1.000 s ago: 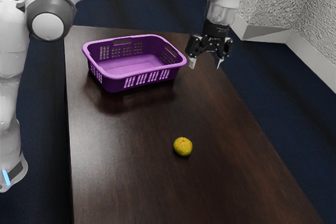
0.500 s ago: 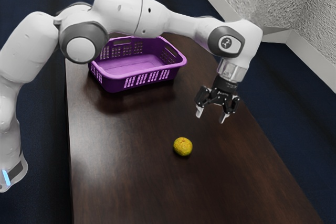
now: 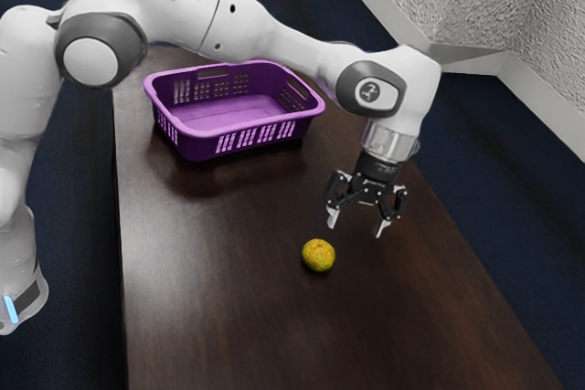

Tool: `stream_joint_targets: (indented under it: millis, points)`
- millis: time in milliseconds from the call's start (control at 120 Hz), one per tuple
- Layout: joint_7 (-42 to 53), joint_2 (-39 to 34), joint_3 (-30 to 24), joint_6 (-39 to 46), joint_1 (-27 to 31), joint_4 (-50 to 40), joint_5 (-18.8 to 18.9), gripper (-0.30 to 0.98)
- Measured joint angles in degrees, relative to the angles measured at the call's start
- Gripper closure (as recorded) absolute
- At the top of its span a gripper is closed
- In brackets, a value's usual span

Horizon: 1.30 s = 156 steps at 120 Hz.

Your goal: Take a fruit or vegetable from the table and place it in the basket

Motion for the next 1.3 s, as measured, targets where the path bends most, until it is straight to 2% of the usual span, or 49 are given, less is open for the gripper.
stream_joint_targets:
  millis: [392,1300]
  points:
    - [1.11,-2.67,0.28,5.72,-1.03,-5.58,-0.85,0.0]
    - [1.91,-8.98,2.48,7.24,-2.78,-16.53,-6.71,0.0]
